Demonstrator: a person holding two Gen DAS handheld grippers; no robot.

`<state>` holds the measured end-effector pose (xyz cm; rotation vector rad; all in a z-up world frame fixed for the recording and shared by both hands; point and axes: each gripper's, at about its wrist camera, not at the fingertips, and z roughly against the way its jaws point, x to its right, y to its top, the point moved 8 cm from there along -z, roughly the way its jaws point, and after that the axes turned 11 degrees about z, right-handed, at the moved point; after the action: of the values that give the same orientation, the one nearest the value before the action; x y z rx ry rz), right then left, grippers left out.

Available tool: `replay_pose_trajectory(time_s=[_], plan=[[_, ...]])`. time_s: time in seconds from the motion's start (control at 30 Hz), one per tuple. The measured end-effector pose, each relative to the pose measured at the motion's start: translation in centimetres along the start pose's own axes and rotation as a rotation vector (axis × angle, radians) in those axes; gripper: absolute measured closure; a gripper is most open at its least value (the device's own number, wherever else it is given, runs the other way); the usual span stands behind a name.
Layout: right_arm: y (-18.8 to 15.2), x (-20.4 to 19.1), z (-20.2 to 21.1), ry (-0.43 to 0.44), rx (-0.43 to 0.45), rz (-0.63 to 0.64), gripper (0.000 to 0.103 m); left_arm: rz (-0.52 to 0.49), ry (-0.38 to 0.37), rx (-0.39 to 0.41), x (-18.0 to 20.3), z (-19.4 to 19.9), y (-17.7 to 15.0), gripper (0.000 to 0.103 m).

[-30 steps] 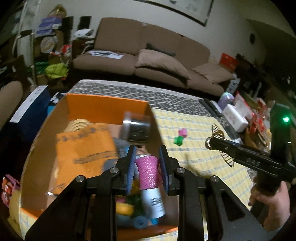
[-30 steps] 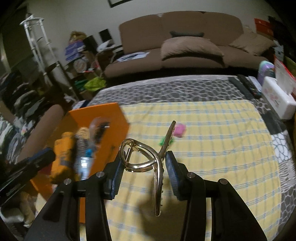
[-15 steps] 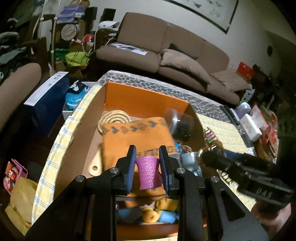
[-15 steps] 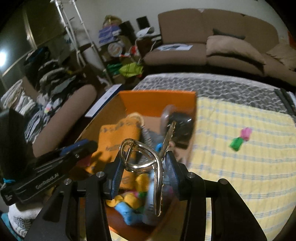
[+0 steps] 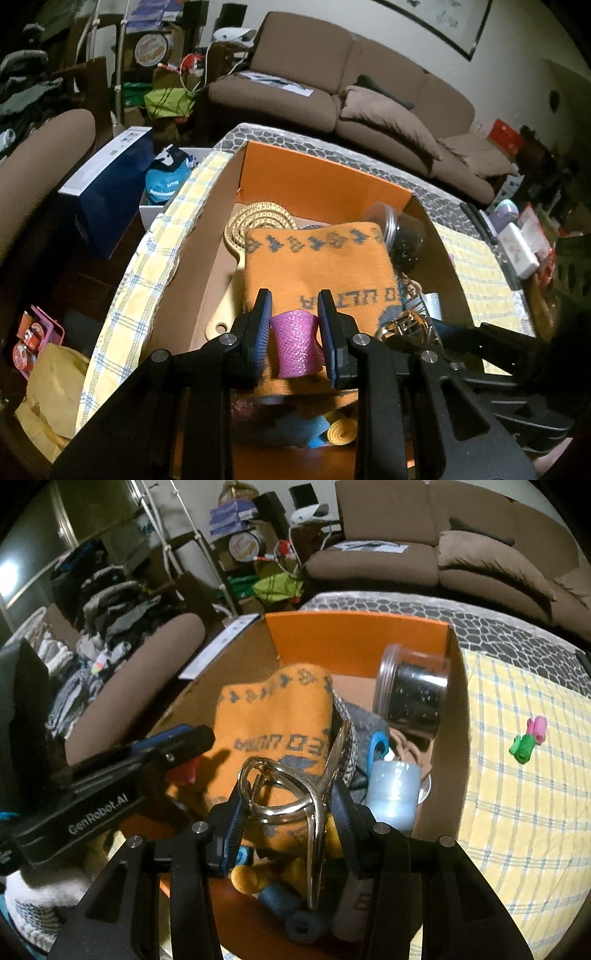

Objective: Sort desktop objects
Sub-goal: 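Lower the gold clip into the box with the right gripper while the left holds the pink roller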

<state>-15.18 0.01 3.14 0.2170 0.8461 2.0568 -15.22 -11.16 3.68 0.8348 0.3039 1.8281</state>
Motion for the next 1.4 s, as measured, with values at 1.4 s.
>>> replay_pose_trajectory(time_s=[1.4], plan=[[1.1, 2.5, 4.4, 0.007, 0.059, -0.044, 0.033, -0.035, -0.024, 0.01, 0.7, 0.5, 0.2, 0.081]])
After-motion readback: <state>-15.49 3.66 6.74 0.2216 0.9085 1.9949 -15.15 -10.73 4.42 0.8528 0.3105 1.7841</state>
